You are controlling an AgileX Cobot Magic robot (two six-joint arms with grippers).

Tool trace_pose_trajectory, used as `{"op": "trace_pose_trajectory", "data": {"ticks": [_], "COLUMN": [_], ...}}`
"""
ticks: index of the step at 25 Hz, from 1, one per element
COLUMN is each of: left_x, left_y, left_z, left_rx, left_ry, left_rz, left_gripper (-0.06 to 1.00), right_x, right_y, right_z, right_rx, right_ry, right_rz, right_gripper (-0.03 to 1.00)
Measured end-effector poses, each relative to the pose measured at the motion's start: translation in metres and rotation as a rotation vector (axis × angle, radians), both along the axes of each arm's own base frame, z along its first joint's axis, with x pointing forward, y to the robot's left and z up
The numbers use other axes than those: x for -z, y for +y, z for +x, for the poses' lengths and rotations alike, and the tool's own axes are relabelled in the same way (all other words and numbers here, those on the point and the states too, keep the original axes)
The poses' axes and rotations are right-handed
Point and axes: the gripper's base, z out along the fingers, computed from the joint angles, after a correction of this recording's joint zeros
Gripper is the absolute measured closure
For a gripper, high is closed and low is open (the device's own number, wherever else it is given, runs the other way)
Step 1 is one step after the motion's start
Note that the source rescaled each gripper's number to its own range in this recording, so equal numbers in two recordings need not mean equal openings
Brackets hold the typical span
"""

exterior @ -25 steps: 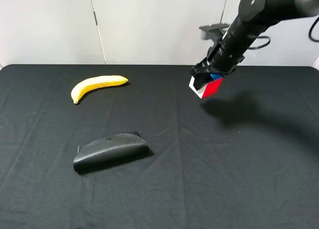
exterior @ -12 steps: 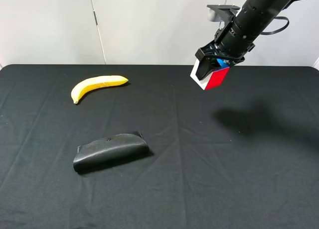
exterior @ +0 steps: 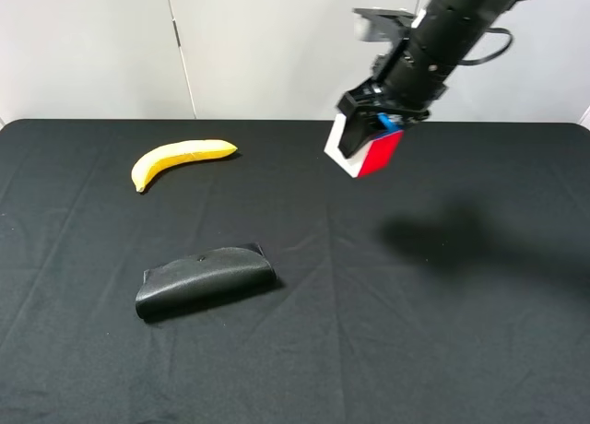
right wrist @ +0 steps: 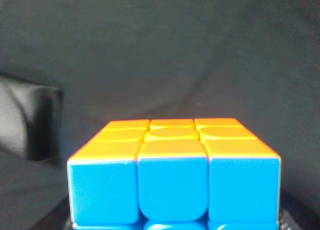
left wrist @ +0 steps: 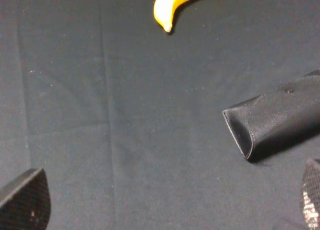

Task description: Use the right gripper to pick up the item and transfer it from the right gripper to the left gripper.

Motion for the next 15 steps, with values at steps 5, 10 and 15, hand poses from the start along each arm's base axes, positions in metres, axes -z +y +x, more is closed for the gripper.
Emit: {"op": "trace_pose_trajectory", "data": {"ticks": [5, 10, 15], "left_x": [0.0, 0.0, 0.0], "left_y": [0.0, 0.0, 0.0], "left_z": [0.0, 0.0, 0.0], "left_rx": [0.0, 0.0, 0.0], "left_ry": [0.0, 0.0, 0.0], "left_rz": [0.0, 0.0, 0.0], "left_gripper": [-0.06, -0.06, -0.06], "right_x": [-0.007, -0.008, -0.009], "right_y": [0.037, 0.066, 0.087], "right_z": [-0.027, -0.052, -0.071], "right_rx": [-0.113, -0.193, -0.235], "right_ry": [-0.01, 0.001, 0.031], "right_rz": [0.01, 0.019, 0.052], "right_gripper": [0.95, 0.95, 0.95]}}
